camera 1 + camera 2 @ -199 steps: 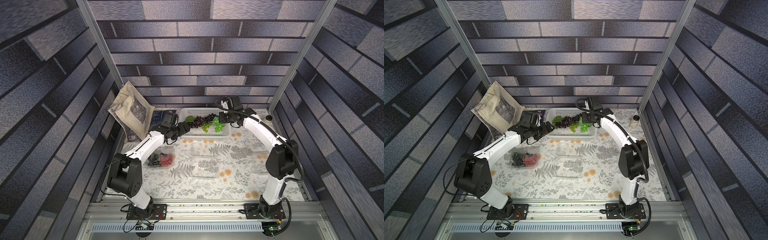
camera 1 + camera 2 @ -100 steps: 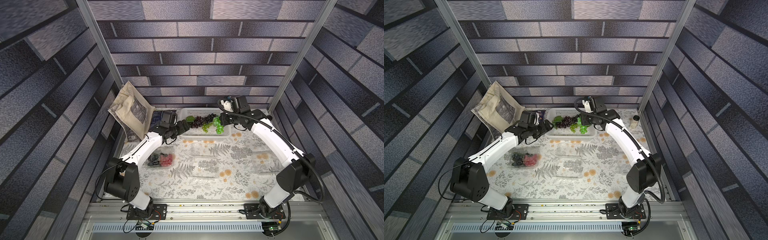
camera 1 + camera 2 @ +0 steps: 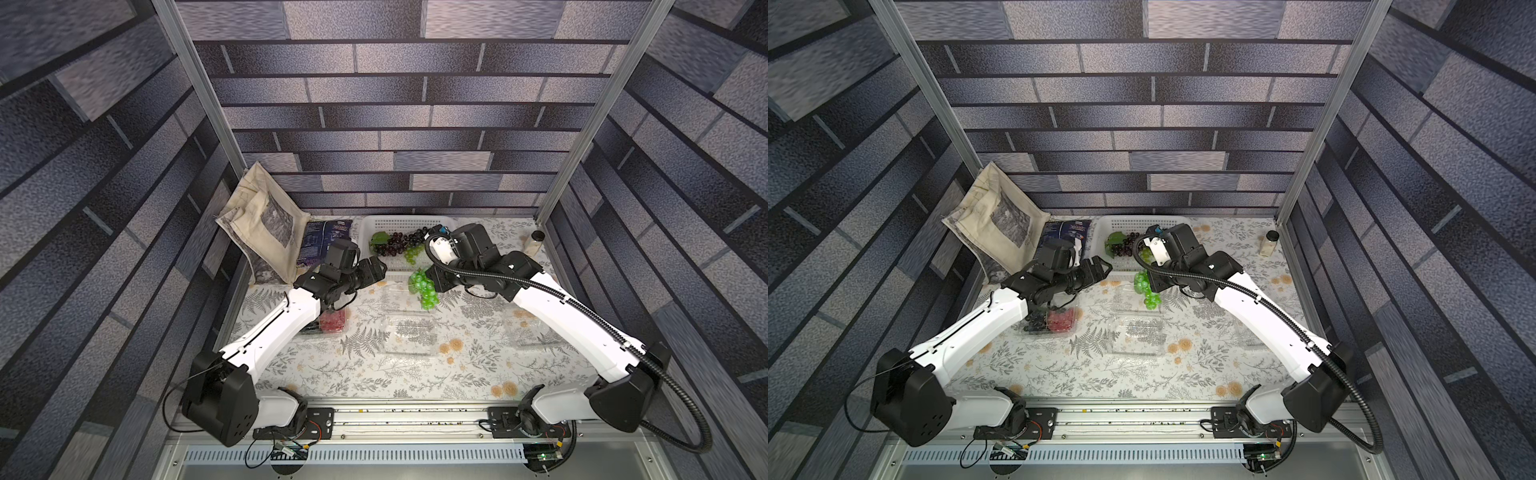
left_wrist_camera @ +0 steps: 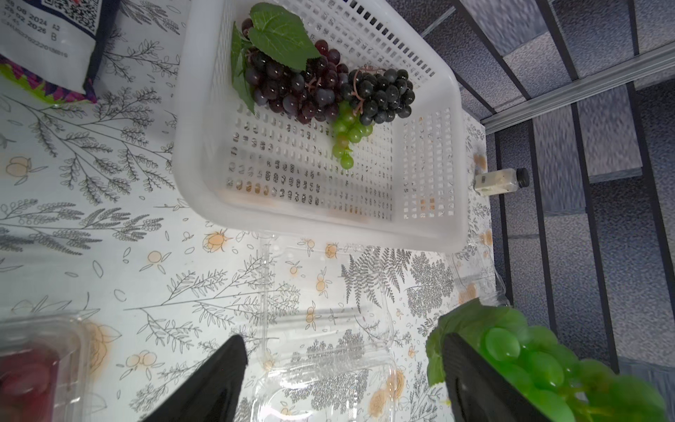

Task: Pack grapes into containers
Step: Place the grape into the packing box.

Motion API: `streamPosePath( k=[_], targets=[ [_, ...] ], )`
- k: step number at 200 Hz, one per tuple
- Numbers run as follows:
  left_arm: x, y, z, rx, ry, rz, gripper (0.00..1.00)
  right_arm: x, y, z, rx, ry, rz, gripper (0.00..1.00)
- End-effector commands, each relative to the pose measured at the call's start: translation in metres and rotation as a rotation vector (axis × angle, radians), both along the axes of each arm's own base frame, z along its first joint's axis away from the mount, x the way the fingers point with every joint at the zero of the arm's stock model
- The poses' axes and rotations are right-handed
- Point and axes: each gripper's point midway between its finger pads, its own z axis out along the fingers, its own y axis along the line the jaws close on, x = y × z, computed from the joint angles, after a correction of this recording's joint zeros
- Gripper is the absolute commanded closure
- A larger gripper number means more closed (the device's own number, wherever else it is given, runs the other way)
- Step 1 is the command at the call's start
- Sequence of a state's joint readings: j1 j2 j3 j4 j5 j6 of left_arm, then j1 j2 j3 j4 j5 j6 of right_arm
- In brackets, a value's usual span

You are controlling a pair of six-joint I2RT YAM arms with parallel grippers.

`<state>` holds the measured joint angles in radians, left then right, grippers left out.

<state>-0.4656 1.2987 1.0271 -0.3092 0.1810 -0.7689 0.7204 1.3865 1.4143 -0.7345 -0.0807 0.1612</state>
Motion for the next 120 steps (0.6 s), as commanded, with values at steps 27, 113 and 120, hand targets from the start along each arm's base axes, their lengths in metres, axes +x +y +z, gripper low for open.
streamPosePath(
  k=[27, 113, 120],
  targets=[
    [-0.032, 0.012, 0.006, 0.029, -0.014, 0.040, 0.13, -0.046, 0.006, -0.010, 0.064, 0.057, 0.036, 1.00],
    [-0.064, 0.007, -0.001, 0.027, -0.062, 0.042, 0.13, -0.077, 0.019, -0.066, 0.055, 0.111, 0.045, 1.00],
    [-0.066, 0.006, -0.002, 0.028, -0.061, 0.038, 0.13, -0.080, 0.021, -0.071, 0.052, 0.120, 0.048, 1.00]
  ],
)
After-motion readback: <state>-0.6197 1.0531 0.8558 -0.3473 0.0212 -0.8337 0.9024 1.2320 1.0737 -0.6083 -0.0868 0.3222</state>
